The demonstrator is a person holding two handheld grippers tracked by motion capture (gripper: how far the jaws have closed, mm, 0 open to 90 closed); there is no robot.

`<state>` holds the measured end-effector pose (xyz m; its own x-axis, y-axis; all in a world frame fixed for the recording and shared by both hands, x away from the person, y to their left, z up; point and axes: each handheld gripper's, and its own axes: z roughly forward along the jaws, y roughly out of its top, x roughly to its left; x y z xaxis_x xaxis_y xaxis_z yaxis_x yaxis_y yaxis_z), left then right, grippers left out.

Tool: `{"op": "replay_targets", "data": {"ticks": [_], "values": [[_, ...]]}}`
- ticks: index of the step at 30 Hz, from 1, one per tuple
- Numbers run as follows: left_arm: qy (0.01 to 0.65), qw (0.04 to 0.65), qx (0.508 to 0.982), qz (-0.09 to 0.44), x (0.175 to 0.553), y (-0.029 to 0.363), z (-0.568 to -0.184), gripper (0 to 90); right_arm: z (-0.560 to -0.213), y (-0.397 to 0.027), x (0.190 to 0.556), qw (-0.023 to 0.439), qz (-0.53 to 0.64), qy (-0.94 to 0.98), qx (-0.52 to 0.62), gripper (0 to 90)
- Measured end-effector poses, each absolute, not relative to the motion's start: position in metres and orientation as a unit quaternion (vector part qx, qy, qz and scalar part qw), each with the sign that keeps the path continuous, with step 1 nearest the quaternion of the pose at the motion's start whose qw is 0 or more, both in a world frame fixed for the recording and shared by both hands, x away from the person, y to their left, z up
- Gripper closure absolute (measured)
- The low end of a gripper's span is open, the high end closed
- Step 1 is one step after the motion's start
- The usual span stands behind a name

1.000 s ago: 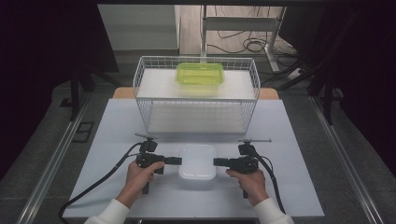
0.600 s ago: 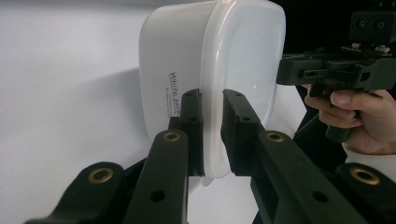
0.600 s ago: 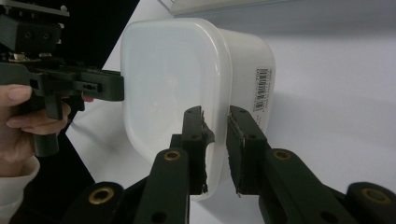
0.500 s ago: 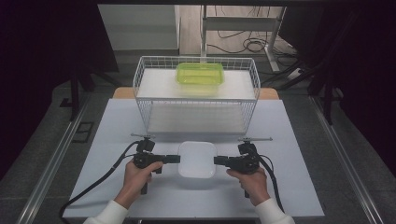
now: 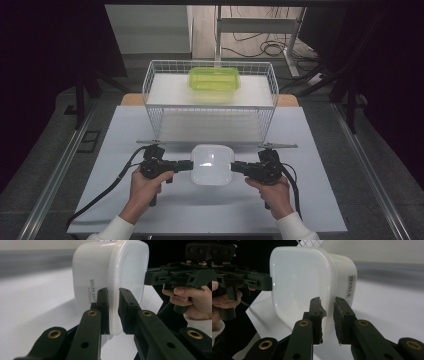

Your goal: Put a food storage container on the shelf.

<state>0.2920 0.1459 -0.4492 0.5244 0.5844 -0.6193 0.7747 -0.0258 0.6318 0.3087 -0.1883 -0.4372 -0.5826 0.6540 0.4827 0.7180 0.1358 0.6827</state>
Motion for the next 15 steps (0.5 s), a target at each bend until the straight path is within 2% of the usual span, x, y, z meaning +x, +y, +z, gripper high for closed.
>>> {"op": "replay_targets", "data": {"ticks": [6,15], "values": [[0.475,0.515,0.708,-0.087,0.291,0.148,-0.443,79.1,-0.428,-0.187,0.307,0.026,-0.481,-0.754,-0.446,76.7],[0.463,0.535,0.703,-0.072,0.301,0.153,-0.411,78.9,-0.396,-0.186,0.312,0.004,-0.512,-0.748,-0.422,76.7]]}}
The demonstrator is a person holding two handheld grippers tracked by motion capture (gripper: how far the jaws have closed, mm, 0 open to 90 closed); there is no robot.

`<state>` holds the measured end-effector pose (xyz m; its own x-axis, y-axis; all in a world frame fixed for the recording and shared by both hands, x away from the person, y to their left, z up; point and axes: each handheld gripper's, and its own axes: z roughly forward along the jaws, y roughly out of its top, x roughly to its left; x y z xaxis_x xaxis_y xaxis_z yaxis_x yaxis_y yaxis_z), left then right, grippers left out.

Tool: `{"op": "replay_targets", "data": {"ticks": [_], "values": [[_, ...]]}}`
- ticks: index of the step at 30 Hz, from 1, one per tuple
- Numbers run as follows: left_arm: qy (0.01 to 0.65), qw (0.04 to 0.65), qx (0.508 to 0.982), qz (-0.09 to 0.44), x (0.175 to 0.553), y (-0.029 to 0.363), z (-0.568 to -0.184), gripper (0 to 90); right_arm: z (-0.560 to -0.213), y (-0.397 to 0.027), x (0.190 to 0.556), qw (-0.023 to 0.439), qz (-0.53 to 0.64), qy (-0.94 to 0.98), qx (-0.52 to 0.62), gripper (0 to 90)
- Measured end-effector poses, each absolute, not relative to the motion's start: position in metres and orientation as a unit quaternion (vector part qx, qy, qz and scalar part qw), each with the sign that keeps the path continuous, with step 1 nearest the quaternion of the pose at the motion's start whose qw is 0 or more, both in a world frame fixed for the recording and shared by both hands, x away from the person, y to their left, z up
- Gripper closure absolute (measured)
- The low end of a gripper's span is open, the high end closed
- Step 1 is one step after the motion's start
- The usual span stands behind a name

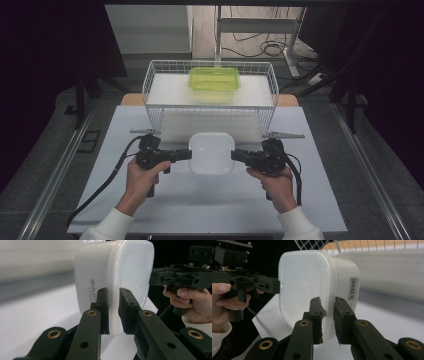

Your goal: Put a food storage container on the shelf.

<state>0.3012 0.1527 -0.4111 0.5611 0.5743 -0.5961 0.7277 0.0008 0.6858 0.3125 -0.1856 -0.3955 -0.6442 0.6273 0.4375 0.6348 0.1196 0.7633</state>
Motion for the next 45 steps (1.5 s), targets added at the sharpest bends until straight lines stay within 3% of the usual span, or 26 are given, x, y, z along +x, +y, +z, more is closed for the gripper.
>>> {"op": "replay_targets", "data": {"ticks": [26,45], "values": [[0.433,0.576,0.693,-0.024,0.329,0.165,-0.323,79.1,-0.311,-0.177,0.343,-0.032,-0.552,-0.744,-0.376,76.8],[0.431,0.585,0.687,0.0,0.373,0.171,-0.269,78.7,-0.259,-0.172,0.385,-0.041,-0.58,-0.73,-0.36,77.1]]}}
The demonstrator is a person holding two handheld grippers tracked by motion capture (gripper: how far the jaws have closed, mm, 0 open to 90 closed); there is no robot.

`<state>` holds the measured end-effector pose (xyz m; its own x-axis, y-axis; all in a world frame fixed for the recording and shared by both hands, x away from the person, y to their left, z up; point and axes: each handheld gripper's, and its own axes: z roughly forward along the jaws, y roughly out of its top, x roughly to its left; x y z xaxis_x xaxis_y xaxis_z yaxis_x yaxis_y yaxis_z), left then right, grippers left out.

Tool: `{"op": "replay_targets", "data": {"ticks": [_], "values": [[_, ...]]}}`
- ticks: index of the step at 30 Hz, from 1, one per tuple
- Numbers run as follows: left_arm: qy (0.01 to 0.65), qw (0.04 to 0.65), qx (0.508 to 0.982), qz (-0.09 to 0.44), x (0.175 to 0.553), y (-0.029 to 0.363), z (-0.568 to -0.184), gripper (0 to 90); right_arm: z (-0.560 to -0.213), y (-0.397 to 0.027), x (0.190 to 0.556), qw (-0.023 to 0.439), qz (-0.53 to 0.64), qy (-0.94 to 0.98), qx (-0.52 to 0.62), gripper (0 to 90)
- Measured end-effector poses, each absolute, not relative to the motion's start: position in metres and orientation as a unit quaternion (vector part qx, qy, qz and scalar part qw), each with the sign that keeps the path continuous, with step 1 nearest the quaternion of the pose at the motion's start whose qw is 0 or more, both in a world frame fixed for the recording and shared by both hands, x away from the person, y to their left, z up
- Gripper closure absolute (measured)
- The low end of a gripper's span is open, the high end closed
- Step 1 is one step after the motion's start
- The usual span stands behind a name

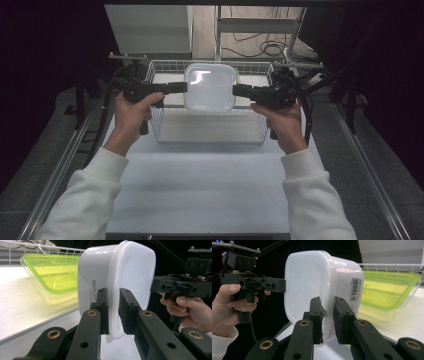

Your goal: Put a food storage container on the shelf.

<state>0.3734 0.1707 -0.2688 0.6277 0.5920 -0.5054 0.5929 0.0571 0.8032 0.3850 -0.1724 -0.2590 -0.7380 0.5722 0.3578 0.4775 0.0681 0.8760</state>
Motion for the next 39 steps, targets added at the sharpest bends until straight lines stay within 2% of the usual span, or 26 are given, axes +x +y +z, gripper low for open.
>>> {"op": "replay_targets", "data": {"ticks": [22,39], "values": [[0.461,0.581,0.67,-0.029,0.439,0.168,-0.26,78.9,-0.248,-0.176,0.455,0.006,0.57,0.724,0.388,77.2],[0.49,0.574,0.653,-0.067,0.463,0.168,-0.274,78.9,-0.254,-0.175,0.481,-0.021,0.545,0.725,0.421,77.1]]}}
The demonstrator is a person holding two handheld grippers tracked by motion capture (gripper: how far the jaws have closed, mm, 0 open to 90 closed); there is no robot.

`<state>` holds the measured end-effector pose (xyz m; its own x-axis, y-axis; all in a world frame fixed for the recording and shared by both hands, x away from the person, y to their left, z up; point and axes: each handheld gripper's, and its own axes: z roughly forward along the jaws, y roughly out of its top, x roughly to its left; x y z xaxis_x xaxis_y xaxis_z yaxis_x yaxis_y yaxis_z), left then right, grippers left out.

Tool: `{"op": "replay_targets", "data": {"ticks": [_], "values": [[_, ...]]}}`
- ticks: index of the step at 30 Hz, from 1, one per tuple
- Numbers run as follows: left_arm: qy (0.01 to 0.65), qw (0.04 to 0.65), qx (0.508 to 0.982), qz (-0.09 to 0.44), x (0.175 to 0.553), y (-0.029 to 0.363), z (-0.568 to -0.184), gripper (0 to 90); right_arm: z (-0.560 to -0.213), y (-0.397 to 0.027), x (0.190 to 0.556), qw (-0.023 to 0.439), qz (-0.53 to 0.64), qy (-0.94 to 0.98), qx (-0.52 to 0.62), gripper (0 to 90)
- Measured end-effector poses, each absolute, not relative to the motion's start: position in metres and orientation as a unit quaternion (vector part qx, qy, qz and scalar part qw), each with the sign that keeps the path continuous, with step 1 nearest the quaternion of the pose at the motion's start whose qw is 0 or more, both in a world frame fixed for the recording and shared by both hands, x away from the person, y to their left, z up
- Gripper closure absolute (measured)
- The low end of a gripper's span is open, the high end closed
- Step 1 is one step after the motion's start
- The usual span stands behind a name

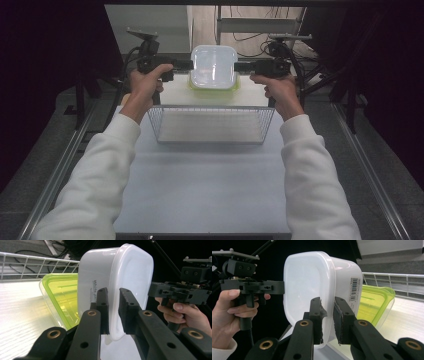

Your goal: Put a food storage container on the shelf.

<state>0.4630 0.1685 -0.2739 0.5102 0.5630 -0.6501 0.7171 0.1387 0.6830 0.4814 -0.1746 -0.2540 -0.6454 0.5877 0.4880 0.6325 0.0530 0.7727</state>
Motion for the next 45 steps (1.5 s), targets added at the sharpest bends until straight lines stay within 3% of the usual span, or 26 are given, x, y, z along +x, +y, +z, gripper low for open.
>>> {"op": "replay_targets", "data": {"ticks": [18,28,36,45], "values": [[0.531,0.594,0.584,-0.156,0.495,0.178,-0.288,77.9,-0.259,-0.173,0.522,0.087,-0.535,-0.686,-0.486,71.9],[0.544,0.592,0.574,-0.158,0.501,0.178,-0.294,73.9,-0.267,-0.173,0.531,0.117,-0.534,-0.663,-0.512,70.3],[0.522,0.597,0.604,-0.076,0.486,0.178,-0.285,42.9,-0.261,-0.173,0.515,0.067,-0.553,-0.673,-0.487,57.8],[0.484,0.595,0.641,-0.028,0.452,0.185,-0.28,32.9,-0.252,-0.19,0.479,-0.007,-0.556,-0.702,-0.444,47.3]]}}
